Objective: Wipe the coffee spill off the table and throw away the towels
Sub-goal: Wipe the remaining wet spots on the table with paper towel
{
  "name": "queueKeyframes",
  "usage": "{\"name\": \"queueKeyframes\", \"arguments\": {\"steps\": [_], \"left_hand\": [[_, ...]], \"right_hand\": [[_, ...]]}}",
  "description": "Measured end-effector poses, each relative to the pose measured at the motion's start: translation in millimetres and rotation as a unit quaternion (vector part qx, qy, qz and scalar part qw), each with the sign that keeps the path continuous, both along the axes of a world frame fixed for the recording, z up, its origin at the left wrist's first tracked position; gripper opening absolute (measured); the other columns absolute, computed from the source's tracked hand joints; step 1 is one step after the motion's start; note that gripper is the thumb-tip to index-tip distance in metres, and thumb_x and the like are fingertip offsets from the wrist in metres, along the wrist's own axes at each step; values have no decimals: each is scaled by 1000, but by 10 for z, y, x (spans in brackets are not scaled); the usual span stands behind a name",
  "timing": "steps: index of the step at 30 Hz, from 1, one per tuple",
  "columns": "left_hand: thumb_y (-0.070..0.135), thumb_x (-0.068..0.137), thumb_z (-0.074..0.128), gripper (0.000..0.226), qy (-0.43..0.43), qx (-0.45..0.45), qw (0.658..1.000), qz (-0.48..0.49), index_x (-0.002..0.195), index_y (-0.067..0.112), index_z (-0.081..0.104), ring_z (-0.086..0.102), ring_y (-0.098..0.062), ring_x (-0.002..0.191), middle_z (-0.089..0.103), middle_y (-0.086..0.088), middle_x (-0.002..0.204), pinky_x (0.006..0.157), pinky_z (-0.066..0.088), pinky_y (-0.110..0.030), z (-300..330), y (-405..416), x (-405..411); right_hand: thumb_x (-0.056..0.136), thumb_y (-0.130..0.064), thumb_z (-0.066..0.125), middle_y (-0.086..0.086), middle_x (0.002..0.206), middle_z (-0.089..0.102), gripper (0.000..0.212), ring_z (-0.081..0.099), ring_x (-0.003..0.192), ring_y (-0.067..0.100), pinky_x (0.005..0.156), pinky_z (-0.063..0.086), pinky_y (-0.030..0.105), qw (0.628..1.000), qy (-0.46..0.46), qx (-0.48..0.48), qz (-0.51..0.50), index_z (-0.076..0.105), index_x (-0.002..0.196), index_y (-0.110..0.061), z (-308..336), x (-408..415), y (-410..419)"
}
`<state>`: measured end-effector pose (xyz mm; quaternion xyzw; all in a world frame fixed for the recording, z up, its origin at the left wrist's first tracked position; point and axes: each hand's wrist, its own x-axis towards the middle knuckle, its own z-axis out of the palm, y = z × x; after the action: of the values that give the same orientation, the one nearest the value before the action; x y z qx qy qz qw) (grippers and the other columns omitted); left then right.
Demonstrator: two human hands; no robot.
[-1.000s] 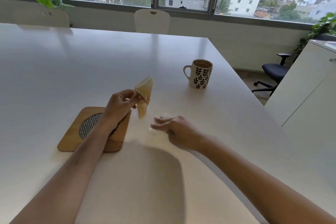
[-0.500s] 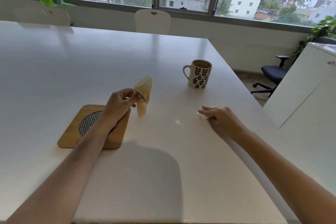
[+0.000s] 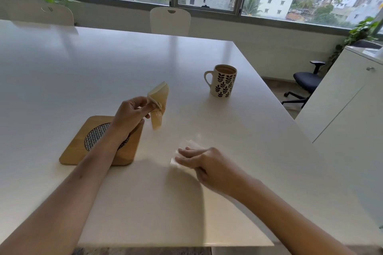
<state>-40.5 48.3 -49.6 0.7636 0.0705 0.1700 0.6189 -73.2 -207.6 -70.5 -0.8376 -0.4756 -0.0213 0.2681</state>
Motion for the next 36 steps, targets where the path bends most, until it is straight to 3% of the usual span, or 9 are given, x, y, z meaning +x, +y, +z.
{"name": "queueKeyframes", "arguments": {"steps": [5,8,12,15,18,21,25,29,36], "left_hand": [[23,82,70,14,1,5,1000,1,72,31,73,56,-1,56,66,13,63,56,40,-26,4,-1,-16],[23,83,70,12,3,6,1000,3,73,29,72,57,-2,57,65,13,64,56,41,-25,3,-2,-12],[24,83,69,5,6,8,1000,-4,78,26,72,56,-3,58,65,11,66,55,40,-24,-5,3,1],[26,83,69,4,8,11,1000,-7,81,24,72,55,-2,58,64,8,69,55,38,-23,-2,-6,16],[25,84,69,5,10,13,1000,-7,83,21,71,55,-1,57,63,3,73,55,38,-23,4,-22,16],[25,83,69,4,14,9,1000,-2,81,22,71,55,0,56,63,4,72,54,38,-22,10,-29,9],[26,82,70,5,13,10,1000,-1,78,26,72,55,-1,57,64,11,64,57,39,-23,18,-27,1],[25,83,68,4,13,5,1000,2,81,22,70,52,2,50,62,14,58,55,37,-22,31,-63,-10],[24,82,69,7,13,-13,1000,5,78,26,74,57,-7,64,68,9,68,58,42,-22,13,-12,-17]], "right_hand": [[74,11,50,4,122,64,48,56,116,13,105,29,14,998,-34,-11,-61,68,111,-13,29,284,-233],[79,3,60,2,115,68,37,63,108,18,97,47,30,983,-83,-5,-163,70,108,-18,62,692,-543],[85,0,52,7,117,66,33,61,113,21,100,43,31,965,-56,-54,-249,69,109,-15,150,1048,-666],[83,1,54,12,103,72,28,67,97,30,87,52,44,964,-71,-41,-254,74,98,-14,119,1004,-567],[76,6,54,8,97,74,32,69,91,28,78,55,41,978,-74,-25,-195,74,91,-14,67,737,-419],[70,11,46,6,118,66,49,60,114,19,102,39,21,995,-30,-14,-95,72,103,-13,64,329,-134],[79,9,46,8,134,54,48,47,128,19,110,25,18,999,41,-25,14,65,117,-14,30,-117,93],[81,4,46,8,134,54,46,47,128,24,111,33,34,998,34,-11,58,64,119,-16,29,-189,129],[82,11,50,14,129,57,42,53,122,30,108,38,42,995,-17,-41,84,67,114,-11,23,279,446]]}}
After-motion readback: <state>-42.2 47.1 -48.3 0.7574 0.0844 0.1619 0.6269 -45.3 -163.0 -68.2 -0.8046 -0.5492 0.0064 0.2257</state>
